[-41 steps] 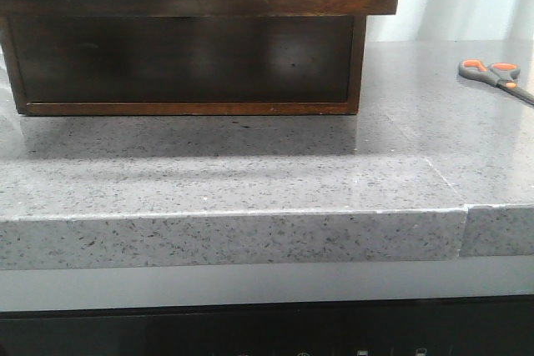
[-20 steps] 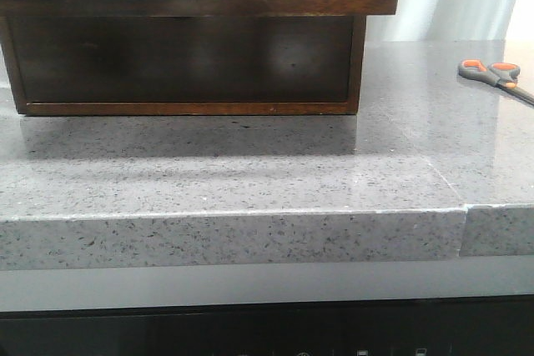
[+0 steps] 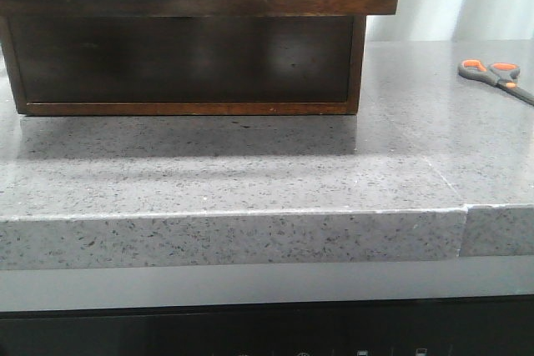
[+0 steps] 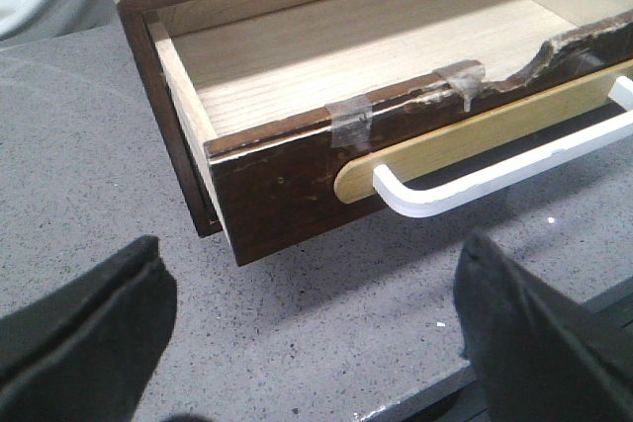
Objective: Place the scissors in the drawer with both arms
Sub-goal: 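Lower the right gripper over the orange-handled scissors and grasp them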
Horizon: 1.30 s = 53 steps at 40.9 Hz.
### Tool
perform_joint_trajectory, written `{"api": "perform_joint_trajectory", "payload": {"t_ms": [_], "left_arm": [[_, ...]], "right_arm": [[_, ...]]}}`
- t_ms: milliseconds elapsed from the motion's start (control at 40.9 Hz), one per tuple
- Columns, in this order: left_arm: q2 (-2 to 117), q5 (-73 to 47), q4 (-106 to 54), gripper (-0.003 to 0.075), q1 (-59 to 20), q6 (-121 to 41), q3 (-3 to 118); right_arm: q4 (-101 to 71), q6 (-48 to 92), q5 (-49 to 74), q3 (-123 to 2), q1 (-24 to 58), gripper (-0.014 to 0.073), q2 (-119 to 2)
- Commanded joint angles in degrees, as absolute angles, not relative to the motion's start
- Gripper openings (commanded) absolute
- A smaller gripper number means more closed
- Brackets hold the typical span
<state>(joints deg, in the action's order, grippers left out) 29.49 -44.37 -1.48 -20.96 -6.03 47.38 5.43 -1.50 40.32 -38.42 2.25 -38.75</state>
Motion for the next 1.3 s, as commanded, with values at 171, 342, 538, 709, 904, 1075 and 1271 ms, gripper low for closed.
{"api": "perform_joint_trajectory", "payload": {"t_ms": [171,342,538,709,904,1075,1271], "left_arm": [[29.8,-39.8,-2.1,0.0566,-21.4,-5.7,49.3],[29.8,-39.8,-2.1,0.0566,-21.4,-5.7,49.3],[29.8,-39.8,-2.1,0.0566,-21.4,-5.7,49.3],[29.8,-39.8,-2.1,0.0566,-21.4,-5.7,49.3],[29.8,-39.8,-2.1,0.0566,-21.4,-5.7,49.3],[29.8,-39.8,-2.1,0.0566,-21.4,-5.7,49.3],[29.8,-39.8,-2.1,0.0566,-21.4,-5.7,49.3]], "right_arm": [[6.6,-1.5,37.1,-39.8,2.2,0.0572,-38.9],[6.6,-1.5,37.1,-39.8,2.2,0.0572,-38.9],[6.6,-1.5,37.1,-39.8,2.2,0.0572,-38.9],[6.6,-1.5,37.1,-39.8,2.2,0.0572,-38.9],[6.6,-1.5,37.3,-40.8,2.2,0.0572,-39.1],[6.6,-2.0,39.9,-46.2,1.9,0.0572,-44.8],[5.6,-2.3,41.9,-54.0,-1.1,0.0572,-54.9]]}}
